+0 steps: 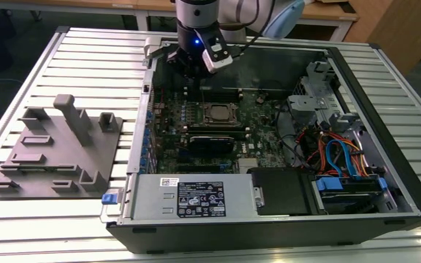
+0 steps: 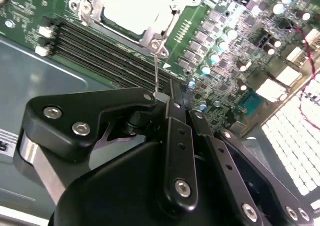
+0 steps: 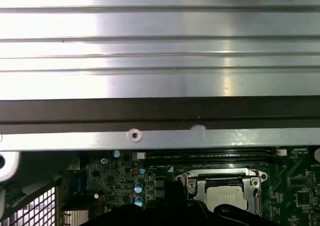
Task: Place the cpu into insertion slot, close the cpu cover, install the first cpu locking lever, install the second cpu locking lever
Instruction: 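Install the first cpu locking lever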
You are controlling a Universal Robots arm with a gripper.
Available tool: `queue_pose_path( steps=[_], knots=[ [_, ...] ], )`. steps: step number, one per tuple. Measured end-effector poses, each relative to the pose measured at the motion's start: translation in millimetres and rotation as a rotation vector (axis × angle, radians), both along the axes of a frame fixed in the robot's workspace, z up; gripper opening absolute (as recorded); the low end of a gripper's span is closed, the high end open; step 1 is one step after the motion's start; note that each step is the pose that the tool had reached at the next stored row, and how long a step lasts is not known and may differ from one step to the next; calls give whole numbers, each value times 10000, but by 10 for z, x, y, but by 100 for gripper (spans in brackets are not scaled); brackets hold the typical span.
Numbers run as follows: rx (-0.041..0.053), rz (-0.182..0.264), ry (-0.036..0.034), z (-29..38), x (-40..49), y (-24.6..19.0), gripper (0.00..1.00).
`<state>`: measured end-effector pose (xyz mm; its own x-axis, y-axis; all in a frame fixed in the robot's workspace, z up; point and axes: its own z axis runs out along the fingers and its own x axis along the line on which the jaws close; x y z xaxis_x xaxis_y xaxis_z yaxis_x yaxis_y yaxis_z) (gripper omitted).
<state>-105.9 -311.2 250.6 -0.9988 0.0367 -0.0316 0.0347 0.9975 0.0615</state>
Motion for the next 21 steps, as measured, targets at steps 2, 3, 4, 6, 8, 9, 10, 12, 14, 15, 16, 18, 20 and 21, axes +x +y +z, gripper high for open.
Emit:
queue_pose_path(
  steps=[2, 3, 4, 6, 8, 9, 10, 12, 14, 15, 16, 18, 20, 21],
  knots=[
    [0, -3, 0, 0, 41, 0, 10],
    [0, -4, 0, 0, 61, 0, 10],
    [0, -5, 0, 0, 82, 0, 10],
    [0, -8, -1, 0, 129, 0, 10],
    [-1, -14, 0, 0, 170, 0, 10],
    [-1, -17, 0, 0, 192, 0, 10],
    [-1, -19, 0, 0, 213, 0, 10],
    [-1, -21, 1, 0, 250, 0, 10],
    [-1, -23, 2, 1, 268, 0, 10],
    [-1, -23, 1, 1, 271, -1, 10],
    [0, -24, 1, 0, 271, 0, 10],
    [-1, -23, 1, 0, 282, 0, 10],
    [-1, -23, 1, 0, 283, 0, 10],
    [0, -23, 1, 0, 283, 0, 10]
  ],
)
